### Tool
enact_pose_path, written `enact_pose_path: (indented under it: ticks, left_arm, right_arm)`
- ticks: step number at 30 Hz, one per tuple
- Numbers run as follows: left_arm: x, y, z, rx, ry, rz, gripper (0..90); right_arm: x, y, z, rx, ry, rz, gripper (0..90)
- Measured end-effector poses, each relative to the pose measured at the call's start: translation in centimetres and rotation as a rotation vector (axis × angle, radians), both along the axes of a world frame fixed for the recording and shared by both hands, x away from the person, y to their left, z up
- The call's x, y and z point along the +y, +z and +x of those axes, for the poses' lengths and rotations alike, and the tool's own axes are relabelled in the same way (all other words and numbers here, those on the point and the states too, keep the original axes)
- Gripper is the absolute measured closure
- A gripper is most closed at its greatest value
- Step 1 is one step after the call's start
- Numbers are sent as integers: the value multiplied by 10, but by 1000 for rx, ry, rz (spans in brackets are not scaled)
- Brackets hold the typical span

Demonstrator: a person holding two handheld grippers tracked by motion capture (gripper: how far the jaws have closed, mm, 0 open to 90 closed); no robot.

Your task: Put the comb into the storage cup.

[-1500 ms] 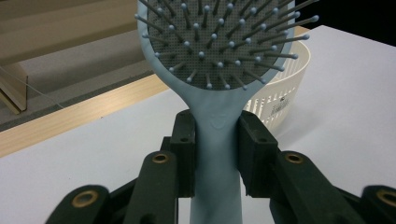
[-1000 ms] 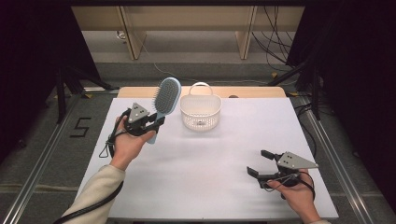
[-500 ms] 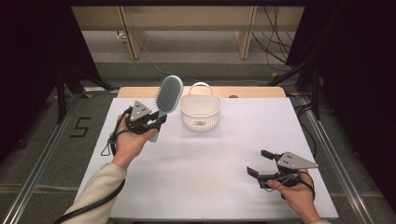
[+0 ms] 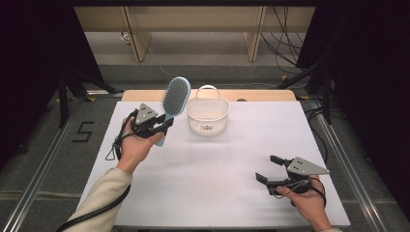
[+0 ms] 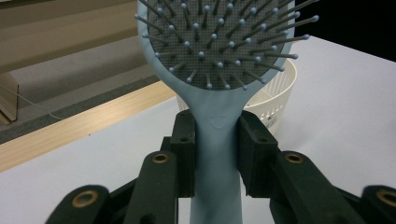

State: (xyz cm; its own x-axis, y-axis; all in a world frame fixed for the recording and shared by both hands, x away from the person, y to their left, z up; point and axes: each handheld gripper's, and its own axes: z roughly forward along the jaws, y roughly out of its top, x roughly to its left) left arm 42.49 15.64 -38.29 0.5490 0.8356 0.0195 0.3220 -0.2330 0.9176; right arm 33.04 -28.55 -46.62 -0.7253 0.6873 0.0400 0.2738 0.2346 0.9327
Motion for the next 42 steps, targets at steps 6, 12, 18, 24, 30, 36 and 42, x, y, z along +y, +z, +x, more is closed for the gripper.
enact_pose_path:
  ticks: [6,12,18,24,30,36,42]
  left_arm:
    - [-2,0,1,-1,-2,-1,702]
    - [-3,1,2,0,-2,-3,702]
    - [-4,1,2,0,-3,-4,702]
    - [-5,1,3,1,-3,-6,702]
    - [-6,1,3,1,-4,-5,701]
    - [-6,2,4,1,-7,-7,701]
    - [-8,2,6,1,-10,-6,701]
  right_arm:
    - [0,0,0,-1,1,2,145]
    - [0,0,0,0,0,1,145]
    - [0,0,0,1,0,1,145]
    - [0,0,0,2,-1,1,145]
    - [0,0,0,2,0,1,145]
    - [0,0,0,2,0,1,145]
    - [0,0,0,1,-1,3,145]
